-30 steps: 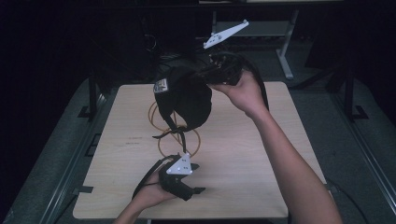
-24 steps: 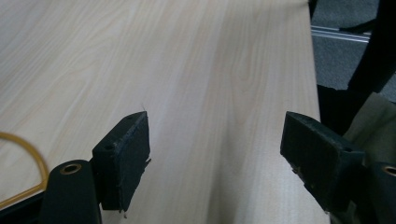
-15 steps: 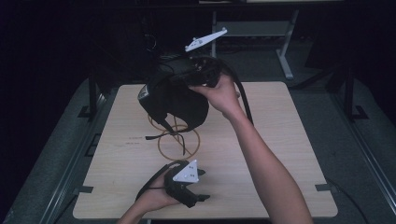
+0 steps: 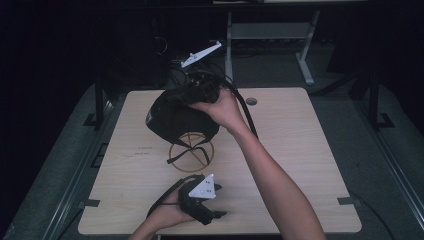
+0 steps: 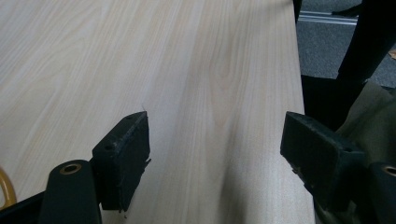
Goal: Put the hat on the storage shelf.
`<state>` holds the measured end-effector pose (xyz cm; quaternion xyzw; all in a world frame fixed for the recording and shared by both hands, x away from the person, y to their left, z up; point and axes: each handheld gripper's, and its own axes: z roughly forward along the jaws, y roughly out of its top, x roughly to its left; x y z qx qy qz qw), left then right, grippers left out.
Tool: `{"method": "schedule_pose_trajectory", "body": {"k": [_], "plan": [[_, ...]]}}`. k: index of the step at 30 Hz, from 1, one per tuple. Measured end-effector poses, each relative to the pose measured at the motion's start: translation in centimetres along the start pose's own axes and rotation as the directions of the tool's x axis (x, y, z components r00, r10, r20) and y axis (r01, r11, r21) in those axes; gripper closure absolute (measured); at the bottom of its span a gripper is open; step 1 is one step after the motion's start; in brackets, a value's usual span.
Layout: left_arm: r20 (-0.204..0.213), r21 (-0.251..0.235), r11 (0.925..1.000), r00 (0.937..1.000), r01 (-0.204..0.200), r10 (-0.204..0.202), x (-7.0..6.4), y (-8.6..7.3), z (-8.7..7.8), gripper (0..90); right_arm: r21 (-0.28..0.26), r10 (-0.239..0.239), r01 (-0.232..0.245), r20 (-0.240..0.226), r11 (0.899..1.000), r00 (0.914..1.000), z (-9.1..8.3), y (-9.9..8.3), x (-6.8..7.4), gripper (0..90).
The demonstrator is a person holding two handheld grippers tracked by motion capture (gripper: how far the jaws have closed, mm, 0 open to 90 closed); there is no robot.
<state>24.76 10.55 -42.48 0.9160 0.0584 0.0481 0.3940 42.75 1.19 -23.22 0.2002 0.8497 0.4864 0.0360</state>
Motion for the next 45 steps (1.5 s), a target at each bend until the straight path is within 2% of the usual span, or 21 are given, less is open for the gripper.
{"method": "schedule_pose_trajectory", "body": {"k": [4,7,9,13,15,17,21,25,28,29,30,32,37,45], "plan": [[-0.003,-0.009,0.9999,0.9999,0.012,-0.012,0.0,-0.1,0.0,23.5,0.007,0.002,-0.002,-0.003,1.000,1.0000,0.2,-0.5,-0.2,44.7],[0.004,-0.007,0.9999,0.9999,0.012,-0.012,0.0,-0.2,0.1,23.5,0.010,-0.016,0.016,-0.011,1.000,0.9998,0.6,-0.5,0.0,44.6],[0.011,-0.014,0.9998,0.9998,0.017,-0.017,-0.2,-0.1,0.1,23.5,0.012,-0.030,0.030,-0.006,0.999,0.9995,0.8,-0.4,0.3,42.2],[0.018,-0.022,0.9997,0.9998,0.011,-0.011,-0.3,-0.1,0.1,23.5,0.017,-0.029,0.029,-0.014,0.999,0.9995,1.0,-0.3,0.5,38.8],[0.020,-0.023,0.9997,0.9997,0.012,-0.012,-0.2,-0.1,0.0,23.4,0.012,-0.049,0.049,-0.008,0.999,0.9988,1.2,-0.3,0.6,36.2],[0.022,-0.025,0.9996,0.9997,0.014,-0.014,-0.2,-0.2,-0.2,23.5,0.011,-0.054,0.055,-0.021,0.998,0.9983,1.3,-0.3,0.8,34.6],[0.024,-0.033,0.9993,0.9996,0.015,-0.014,-0.1,-0.2,-0.2,23.5,0.025,-0.070,0.070,-0.008,0.997,0.9975,1.6,-0.2,1.0,32.9],[0.027,-0.034,0.9994,0.9996,0.007,-0.006,-0.2,-0.1,-0.2,23.5,0.016,-0.082,0.082,-0.025,0.996,0.9963,1.3,-0.3,1.1,31.5],[0.030,-0.034,0.9994,0.9995,-0.003,0.004,-0.2,0.0,-0.2,23.5,0.007,-0.070,0.070,-0.043,0.998,0.9967,1.0,-0.4,1.0,30.4],[0.031,-0.034,0.9994,0.9995,0.005,-0.004,-0.3,0.0,-0.2,23.4,0.008,-0.072,0.073,-0.044,0.997,0.9964,0.9,-0.4,1.0,30.3],[0.030,-0.035,0.9994,0.9995,0.002,0.000,-0.2,0.0,-0.2,23.4,0.004,-0.071,0.071,-0.042,0.997,0.9966,0.8,-0.4,1.0,30.4],[0.027,-0.036,0.9991,0.9994,0.021,-0.020,-0.2,0.0,-0.2,23.0,-0.007,-0.070,0.070,-0.033,0.998,0.9970,0.5,-0.5,0.8,30.6],[0.027,-0.034,0.9992,0.9994,0.021,-0.020,-0.2,-0.1,-0.2,22.8,-0.012,-0.061,0.061,-0.016,0.998,0.9980,-0.2,-0.7,0.5,32.1],[0.028,-0.030,0.9996,0.9996,0.004,-0.003,-0.2,0.0,-0.2,22.7,-0.033,-0.043,0.043,-0.008,0.999,0.9990,-1.4,-1.2,-0.1,32.5]]}}
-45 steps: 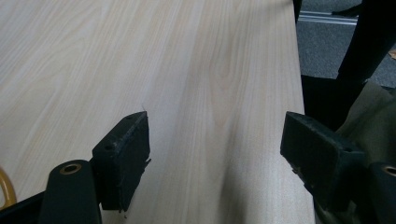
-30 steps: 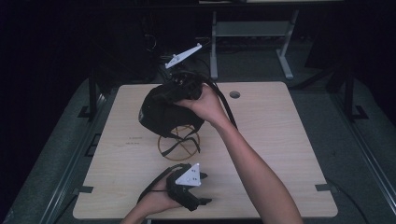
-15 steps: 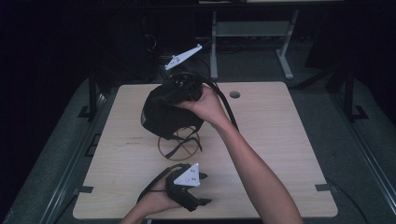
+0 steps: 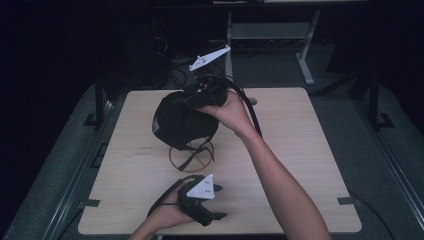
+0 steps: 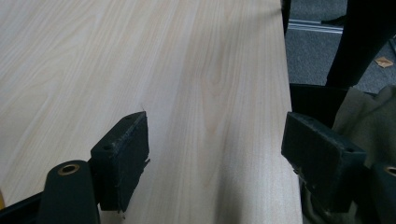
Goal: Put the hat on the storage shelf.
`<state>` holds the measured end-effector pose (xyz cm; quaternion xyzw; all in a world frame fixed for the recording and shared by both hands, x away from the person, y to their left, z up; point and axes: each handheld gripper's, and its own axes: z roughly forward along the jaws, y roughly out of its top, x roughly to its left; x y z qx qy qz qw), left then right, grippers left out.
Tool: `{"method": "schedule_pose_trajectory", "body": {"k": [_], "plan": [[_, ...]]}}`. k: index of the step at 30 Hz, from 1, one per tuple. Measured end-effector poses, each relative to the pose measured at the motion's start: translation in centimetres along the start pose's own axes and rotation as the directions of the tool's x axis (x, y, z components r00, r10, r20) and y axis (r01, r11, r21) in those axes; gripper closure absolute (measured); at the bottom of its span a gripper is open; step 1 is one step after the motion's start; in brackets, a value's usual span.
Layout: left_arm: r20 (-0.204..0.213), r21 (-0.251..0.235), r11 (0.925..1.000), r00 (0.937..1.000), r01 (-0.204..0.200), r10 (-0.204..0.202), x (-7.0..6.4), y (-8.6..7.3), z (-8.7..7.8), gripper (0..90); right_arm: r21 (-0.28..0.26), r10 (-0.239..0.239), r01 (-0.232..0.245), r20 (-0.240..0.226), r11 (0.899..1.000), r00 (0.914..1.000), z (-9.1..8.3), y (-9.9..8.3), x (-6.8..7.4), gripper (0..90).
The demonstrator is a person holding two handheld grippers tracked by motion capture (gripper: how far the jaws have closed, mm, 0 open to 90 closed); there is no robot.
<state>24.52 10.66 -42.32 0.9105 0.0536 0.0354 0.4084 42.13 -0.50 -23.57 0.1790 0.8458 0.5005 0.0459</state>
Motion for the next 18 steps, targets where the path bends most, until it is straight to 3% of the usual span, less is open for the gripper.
{"method": "schedule_pose_trajectory", "body": {"k": [11,18], "plan": [[-0.007,0.022,0.9997,0.9999,-0.008,0.008,0.0,-0.3,0.2,22.6,-0.011,0.024,-0.024,0.020,1.000,0.9995,-1.8,-1.3,-0.7,32.4],[-0.006,0.008,0.9999,0.9999,0.011,-0.011,0.1,-0.4,0.2,22.6,-0.018,0.049,-0.049,0.038,0.999,0.9980,-3.4,-2.5,-1.2,31.2]]}}
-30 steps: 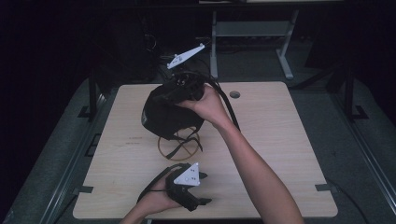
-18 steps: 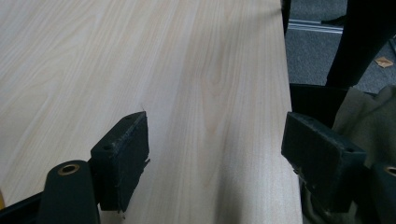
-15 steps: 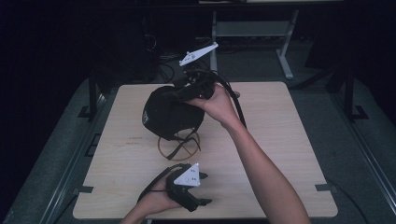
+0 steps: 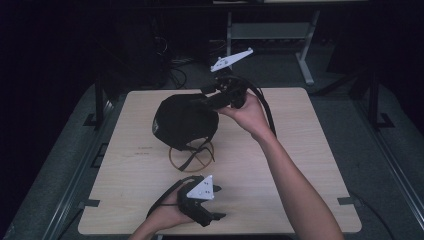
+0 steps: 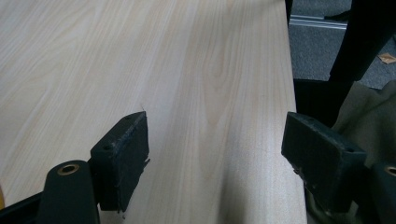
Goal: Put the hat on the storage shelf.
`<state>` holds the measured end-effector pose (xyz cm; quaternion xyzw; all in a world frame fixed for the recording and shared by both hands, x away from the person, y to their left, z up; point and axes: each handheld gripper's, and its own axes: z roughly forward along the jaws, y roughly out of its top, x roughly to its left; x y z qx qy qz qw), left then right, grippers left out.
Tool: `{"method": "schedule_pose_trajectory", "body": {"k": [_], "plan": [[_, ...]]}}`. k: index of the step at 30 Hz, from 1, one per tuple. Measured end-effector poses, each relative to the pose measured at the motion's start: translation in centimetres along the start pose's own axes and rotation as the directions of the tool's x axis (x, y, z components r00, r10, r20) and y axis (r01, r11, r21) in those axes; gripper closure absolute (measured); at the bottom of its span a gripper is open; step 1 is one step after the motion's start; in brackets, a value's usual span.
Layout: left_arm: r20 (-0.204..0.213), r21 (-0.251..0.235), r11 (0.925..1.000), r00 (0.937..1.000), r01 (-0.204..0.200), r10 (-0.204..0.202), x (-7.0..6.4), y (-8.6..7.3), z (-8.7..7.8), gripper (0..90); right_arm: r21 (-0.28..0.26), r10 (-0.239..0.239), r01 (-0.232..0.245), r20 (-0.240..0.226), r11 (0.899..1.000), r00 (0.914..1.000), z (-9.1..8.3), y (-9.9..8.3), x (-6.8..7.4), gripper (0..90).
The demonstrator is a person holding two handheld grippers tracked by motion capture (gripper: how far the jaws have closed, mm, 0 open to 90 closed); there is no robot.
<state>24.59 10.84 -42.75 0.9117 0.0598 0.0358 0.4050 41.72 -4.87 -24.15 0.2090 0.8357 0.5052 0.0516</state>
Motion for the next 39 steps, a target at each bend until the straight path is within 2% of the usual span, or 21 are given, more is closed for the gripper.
{"method": "schedule_pose_trajectory", "body": {"k": [4,11,15,23,25,27,31,39], "plan": [[-0.004,-0.015,0.9996,0.9997,0.025,-0.025,0.1,-0.1,-0.2,22.7,0.000,0.021,-0.021,0.011,1.000,0.9997,-1.0,-0.8,-0.5,30.7],[-0.013,-0.030,0.9994,0.9997,0.018,-0.019,0.2,-0.1,-0.3,22.7,0.009,0.048,-0.048,0.035,0.999,0.9982,-2.1,-2.2,-1.5,29.3],[-0.013,-0.020,0.9997,0.9998,0.015,-0.015,0.3,-0.1,-0.3,22.5,0.008,0.067,-0.068,0.046,0.998,0.9967,-2.7,-3.0,-2.0,28.6],[-0.019,-0.026,0.9992,0.9993,0.030,-0.031,0.4,-0.2,-0.4,21.9,0.024,0.082,-0.084,0.059,0.996,0.9949,-3.7,-4.3,-2.5,26.5],[-0.020,-0.017,0.9996,0.9996,0.021,-0.021,0.5,-0.2,-0.5,21.1,0.027,0.086,-0.088,0.062,0.996,0.9944,-4.1,-4.8,-2.7,26.5],[-0.021,-0.029,0.9989,0.9991,0.036,-0.037,0.5,-0.2,-0.4,21.0,0.028,0.090,-0.092,0.070,0.995,0.9935,-4.4,-5.3,-2.9,26.3],[-0.023,-0.028,0.9988,0.9989,0.040,-0.041,0.6,-0.2,-0.4,20.3,0.039,0.115,-0.119,0.079,0.992,0.9902,-5.1,-6.5,-3.3,25.7],[-0.029,-0.033,0.9985,0.9986,0.044,-0.045,0.6,-0.3,-0.4,20.0,0.031,0.132,-0.135,0.082,0.990,0.9879,-6.0,-8.1,-3.7,25.0]]}}
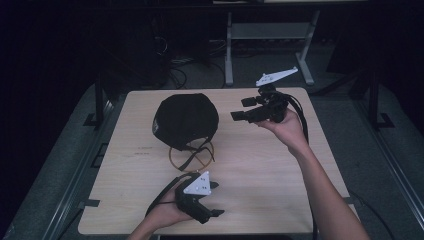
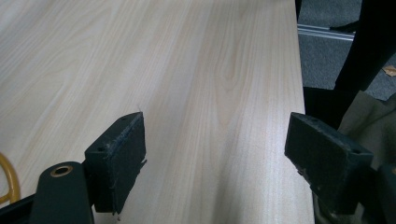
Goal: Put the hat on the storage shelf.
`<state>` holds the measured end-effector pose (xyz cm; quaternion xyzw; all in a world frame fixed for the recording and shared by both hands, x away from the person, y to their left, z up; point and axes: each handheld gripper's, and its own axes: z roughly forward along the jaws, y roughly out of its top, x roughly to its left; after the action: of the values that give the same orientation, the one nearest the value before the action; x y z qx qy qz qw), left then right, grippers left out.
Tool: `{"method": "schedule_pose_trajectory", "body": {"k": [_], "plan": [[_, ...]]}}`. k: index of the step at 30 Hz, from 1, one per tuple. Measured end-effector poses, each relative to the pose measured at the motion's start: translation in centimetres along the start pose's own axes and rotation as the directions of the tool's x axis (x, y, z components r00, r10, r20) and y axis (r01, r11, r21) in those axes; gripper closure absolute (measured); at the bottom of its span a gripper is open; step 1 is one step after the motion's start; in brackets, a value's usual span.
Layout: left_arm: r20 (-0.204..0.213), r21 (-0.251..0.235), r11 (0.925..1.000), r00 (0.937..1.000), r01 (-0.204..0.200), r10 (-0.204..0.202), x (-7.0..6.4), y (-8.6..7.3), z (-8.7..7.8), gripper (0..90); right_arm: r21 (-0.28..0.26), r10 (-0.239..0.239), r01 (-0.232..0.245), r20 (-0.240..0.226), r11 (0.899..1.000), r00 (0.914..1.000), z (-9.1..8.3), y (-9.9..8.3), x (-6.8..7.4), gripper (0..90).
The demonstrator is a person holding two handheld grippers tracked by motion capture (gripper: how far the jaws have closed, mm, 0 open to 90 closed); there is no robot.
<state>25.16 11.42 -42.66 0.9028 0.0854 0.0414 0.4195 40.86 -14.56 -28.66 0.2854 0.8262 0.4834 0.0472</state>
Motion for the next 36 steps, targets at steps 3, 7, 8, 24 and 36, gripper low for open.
{"method": "schedule_pose_trajectory", "body": {"k": [3,7,8,24,36], "plan": [[-0.002,-0.003,1.0000,1.0000,0.003,-0.003,0.1,0.0,-0.2,19.9,0.002,0.005,-0.005,0.006,1.000,1.0000,-0.3,-0.6,-0.2,24.9],[-0.005,-0.007,1.0000,1.0000,0.005,-0.005,0.3,0.0,-0.4,19.7,-0.001,0.022,-0.022,0.008,1.000,0.9997,-0.8,-1.5,-0.4,24.8],[-0.005,-0.012,0.9999,0.9999,0.009,-0.009,0.3,-0.1,-0.4,19.6,-0.003,0.021,-0.021,0.010,1.000,0.9997,-0.9,-1.8,-0.5,24.2],[-0.006,-0.019,0.9996,0.9997,0.023,-0.023,0.5,-0.2,-0.7,19.3,0.000,0.068,-0.068,0.029,0.998,0.9973,-2.5,-5.8,-1.1,20.4],[-0.013,-0.019,0.9993,0.9994,0.033,-0.033,0.7,-0.4,-0.9,19.2,0.014,0.090,-0.091,0.031,0.996,0.9954,-3.1,-8.7,-1.5,19.4]]}}
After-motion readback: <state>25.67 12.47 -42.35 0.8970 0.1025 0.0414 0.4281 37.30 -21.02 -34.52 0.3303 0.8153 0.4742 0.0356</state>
